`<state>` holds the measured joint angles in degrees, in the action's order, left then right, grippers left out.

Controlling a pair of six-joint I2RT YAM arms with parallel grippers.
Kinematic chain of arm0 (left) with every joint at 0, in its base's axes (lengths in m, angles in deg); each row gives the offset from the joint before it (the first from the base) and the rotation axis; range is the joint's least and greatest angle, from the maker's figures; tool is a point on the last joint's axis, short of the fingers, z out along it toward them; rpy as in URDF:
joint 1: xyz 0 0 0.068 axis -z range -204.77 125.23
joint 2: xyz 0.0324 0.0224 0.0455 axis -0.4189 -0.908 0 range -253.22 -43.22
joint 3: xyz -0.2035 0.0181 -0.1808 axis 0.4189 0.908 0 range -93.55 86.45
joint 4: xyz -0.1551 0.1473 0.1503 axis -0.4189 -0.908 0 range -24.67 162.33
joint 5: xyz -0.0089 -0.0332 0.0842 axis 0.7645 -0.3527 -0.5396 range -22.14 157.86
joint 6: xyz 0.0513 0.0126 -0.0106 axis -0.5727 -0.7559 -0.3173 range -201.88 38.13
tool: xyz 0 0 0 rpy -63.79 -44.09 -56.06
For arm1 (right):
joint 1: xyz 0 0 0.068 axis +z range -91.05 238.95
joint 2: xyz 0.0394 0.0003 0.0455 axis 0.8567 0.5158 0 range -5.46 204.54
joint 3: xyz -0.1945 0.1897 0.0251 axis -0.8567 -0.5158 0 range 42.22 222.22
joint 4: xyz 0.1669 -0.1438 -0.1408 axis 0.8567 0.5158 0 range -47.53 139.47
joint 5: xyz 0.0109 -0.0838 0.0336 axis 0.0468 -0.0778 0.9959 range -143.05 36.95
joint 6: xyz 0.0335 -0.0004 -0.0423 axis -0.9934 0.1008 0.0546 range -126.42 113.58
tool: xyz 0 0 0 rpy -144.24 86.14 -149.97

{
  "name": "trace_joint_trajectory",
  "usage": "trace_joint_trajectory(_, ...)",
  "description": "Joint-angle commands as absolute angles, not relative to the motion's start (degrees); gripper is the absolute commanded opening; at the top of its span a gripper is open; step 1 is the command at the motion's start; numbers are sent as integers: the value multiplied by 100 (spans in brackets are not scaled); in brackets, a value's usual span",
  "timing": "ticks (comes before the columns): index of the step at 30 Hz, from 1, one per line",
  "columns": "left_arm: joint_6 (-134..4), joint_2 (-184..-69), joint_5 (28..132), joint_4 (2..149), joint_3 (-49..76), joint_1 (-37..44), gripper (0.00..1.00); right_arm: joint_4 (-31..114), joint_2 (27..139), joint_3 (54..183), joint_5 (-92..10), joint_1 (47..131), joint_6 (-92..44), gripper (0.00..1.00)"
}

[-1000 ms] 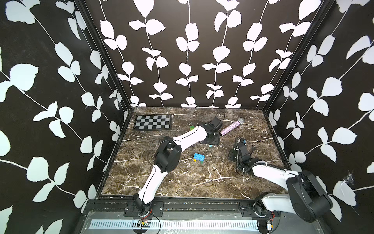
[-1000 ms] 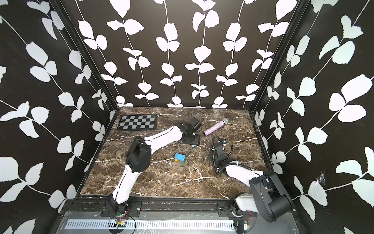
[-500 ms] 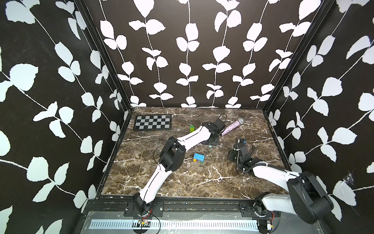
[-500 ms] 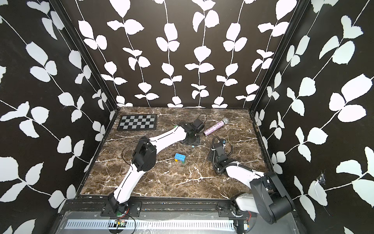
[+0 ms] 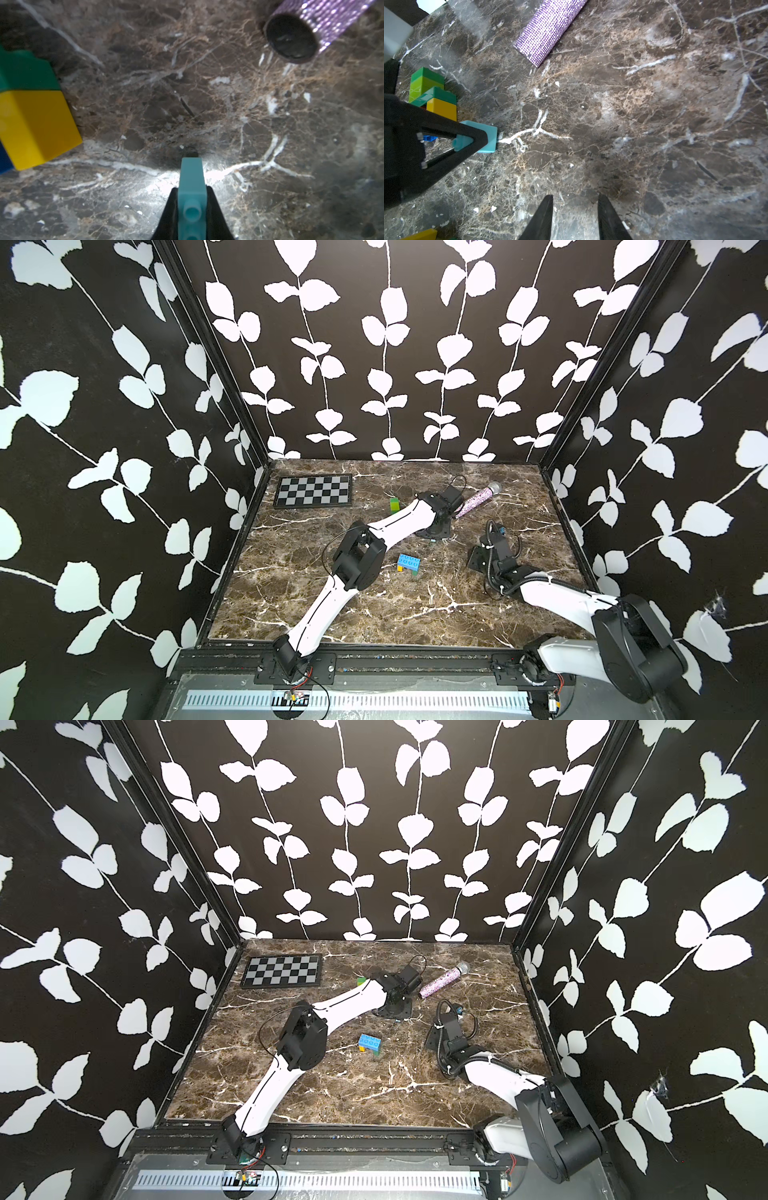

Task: Assemble the letter h with lego
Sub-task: Pick up the lego brick from the center of the board, then assemble the lego brick with the lego brick.

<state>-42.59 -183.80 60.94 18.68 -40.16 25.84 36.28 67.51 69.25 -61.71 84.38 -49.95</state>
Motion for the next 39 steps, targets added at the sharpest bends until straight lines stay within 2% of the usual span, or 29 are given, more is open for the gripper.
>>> trace_joint_trajectory(1,-4315,-18202,5976,1775,-4100,2647,6,3496,6621,6877,-6137,8412,-5056,35)
trace_joint_trajectory(11,-4745,-17438,5753,2362,-3589,2751,3,3456,6422,6717,-6425,8404,-5181,33)
trace_joint_trajectory(12,-4800,-17261,5788,2530,-3389,2753,0,3466,6432,6721,-6419,8400,-5194,33)
trace_joint_trajectory(15,-5218,-16690,6008,2957,-2809,2753,0,3560,6442,6737,-6533,8401,-5263,32)
trace_joint_trajectory(23,-6133,-15271,6167,2536,-1715,2753,0,3212,6146,6469,-6427,8401,-5217,31)
trace_joint_trajectory(29,-6341,-13925,6440,2594,-39,2753,0,2571,6175,6377,-5577,8401,-4669,36)
trace_joint_trajectory(34,-6005,-13061,6631,3005,1296,2753,0,2230,6759,6655,-4649,8492,-4320,40)
trace_joint_trajectory(39,-5776,-12931,6700,3070,1634,2753,0,2144,7591,7121,-3906,8740,-4176,41)
